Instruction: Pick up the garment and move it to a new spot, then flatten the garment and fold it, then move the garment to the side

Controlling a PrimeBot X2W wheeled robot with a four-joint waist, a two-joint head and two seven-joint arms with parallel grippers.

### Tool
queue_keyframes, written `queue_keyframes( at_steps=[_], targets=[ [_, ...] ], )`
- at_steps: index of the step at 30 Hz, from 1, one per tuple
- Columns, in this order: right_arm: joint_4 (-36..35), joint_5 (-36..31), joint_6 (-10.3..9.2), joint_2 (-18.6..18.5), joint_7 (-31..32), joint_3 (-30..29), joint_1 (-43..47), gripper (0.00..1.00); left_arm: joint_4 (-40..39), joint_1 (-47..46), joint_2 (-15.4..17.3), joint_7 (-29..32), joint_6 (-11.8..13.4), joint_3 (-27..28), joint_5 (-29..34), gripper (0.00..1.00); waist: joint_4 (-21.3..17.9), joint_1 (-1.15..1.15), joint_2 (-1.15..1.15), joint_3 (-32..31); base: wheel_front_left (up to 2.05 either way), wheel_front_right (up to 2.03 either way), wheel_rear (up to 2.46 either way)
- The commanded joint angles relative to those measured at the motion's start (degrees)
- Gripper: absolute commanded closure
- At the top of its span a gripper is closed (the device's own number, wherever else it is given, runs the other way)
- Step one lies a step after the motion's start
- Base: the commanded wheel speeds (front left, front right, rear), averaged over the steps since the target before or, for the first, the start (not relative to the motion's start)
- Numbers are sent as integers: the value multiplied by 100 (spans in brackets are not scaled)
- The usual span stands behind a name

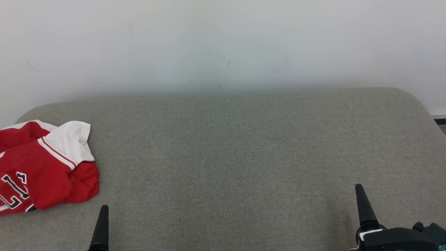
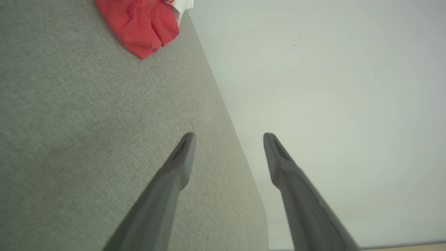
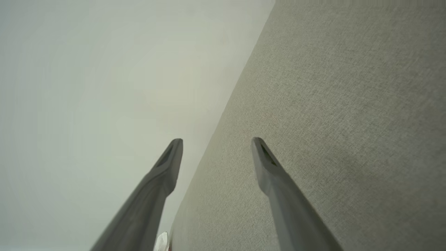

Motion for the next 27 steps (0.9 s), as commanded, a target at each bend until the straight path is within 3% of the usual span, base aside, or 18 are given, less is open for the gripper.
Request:
queue_keyframes(
  at_steps=[1, 27],
  targets=[
    [-64, -293, 10, -20, -68, 36, -35, 0, -124, 14, 38, -65, 25, -15, 288, 0, 4, 0, 0, -12, 0, 0, 0],
    [34, -3235, 13, -25, -472, 335, 62, 0, -337, 291, 54, -553, 239, -239, 3309, 0, -17, 0, 0, -155, 0, 0, 0]
  ],
)
